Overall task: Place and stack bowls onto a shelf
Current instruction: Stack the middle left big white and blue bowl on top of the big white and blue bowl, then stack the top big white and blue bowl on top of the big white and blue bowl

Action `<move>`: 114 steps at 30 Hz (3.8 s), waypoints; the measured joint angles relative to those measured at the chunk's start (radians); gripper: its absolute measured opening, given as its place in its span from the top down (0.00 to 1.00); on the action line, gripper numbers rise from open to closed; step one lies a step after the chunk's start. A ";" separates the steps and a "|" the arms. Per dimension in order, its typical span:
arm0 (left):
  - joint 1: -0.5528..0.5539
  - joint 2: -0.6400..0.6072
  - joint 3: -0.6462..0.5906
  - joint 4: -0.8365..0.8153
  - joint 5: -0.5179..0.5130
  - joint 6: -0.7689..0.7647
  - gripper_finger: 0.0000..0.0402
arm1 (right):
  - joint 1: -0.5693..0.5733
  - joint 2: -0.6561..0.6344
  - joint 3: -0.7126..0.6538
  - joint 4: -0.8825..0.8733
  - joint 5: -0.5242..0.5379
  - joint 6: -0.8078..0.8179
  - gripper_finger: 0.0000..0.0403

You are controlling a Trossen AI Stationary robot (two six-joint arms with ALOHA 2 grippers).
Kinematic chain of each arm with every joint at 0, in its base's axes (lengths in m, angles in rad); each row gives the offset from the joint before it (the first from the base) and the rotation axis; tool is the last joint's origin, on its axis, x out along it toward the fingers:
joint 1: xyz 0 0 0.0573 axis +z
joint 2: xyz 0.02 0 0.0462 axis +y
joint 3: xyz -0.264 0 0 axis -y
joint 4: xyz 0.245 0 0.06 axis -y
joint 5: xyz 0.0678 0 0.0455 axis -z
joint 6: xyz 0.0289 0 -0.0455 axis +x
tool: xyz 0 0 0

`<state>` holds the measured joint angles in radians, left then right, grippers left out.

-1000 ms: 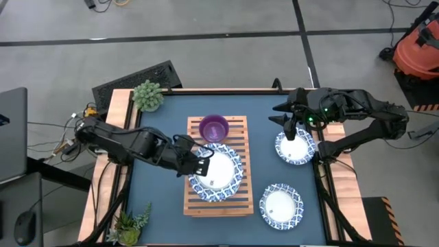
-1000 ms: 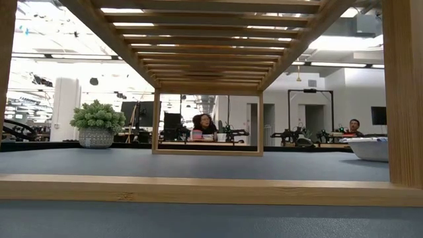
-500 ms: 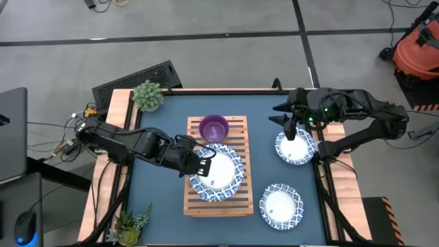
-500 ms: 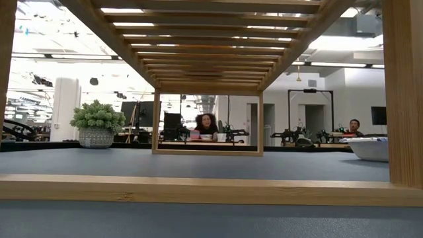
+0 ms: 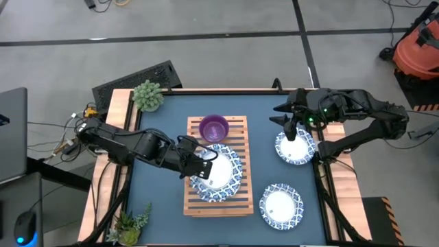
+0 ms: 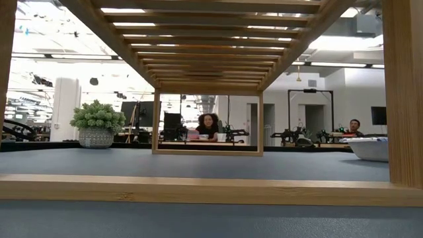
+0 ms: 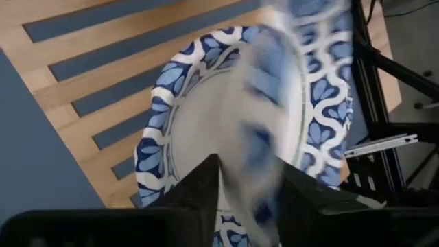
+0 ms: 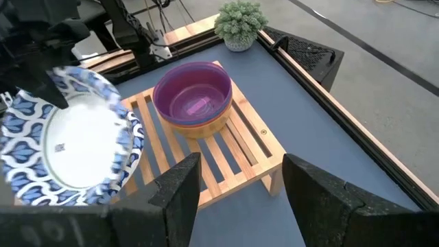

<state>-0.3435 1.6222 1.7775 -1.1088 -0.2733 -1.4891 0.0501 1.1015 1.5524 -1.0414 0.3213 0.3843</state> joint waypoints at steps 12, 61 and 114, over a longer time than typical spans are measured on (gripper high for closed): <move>0.023 -0.005 0.000 -0.007 0.092 0.087 0.54 | 0.000 0.000 0.000 0.001 -0.001 0.000 0.43; 0.025 -0.127 0.000 -0.270 0.044 0.139 0.51 | 0.120 0.000 -0.808 -0.059 -0.034 0.526 0.43; 0.024 -0.126 0.000 -0.258 0.023 0.161 0.51 | 0.155 0.248 -0.808 -0.022 -0.098 0.363 0.40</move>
<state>-0.3191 1.4963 1.7779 -1.3666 -0.2508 -1.3277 0.2049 1.3491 0.7448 -1.0638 0.2234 0.7472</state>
